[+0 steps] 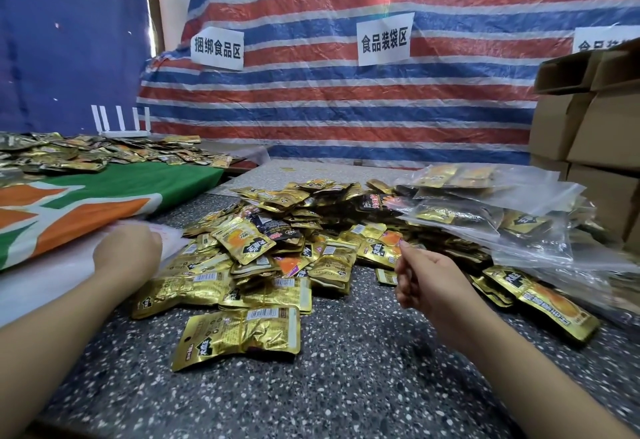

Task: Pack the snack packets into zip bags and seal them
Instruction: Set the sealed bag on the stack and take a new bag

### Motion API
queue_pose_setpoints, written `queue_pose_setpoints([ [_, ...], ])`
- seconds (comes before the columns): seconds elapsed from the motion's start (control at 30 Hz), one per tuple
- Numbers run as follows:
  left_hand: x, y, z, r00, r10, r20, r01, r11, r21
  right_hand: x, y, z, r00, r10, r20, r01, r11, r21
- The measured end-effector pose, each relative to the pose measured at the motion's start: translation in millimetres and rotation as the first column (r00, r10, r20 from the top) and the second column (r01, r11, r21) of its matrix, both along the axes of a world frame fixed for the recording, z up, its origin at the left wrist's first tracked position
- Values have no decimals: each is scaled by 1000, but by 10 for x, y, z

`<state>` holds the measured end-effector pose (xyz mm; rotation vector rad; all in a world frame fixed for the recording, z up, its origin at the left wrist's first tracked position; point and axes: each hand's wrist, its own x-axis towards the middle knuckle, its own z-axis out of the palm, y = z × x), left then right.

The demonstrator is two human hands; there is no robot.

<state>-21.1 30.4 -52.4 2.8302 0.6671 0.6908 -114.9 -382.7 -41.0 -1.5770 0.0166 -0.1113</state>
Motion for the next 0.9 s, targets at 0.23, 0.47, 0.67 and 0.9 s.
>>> queue_pose_setpoints([
  [0.23,-206,-1198,467,769,-406,495,500,864,-68,-4,4,-11,999,35,-33,-36,998,-51],
  [0.47,-663,-2447,365,340,-776,531,904,426,44,12,-2,1,999,-8,-54,9,1000,15],
  [0.67,-727,-2663,-59,170,-931,322,976,205,78,34,-37,-6,989,-31,-147,48,993,108],
  [0.9,-762,-2556,-44,136,-939,316,989,147,11,63,-57,-1,966,-114,-233,141,985,101],
])
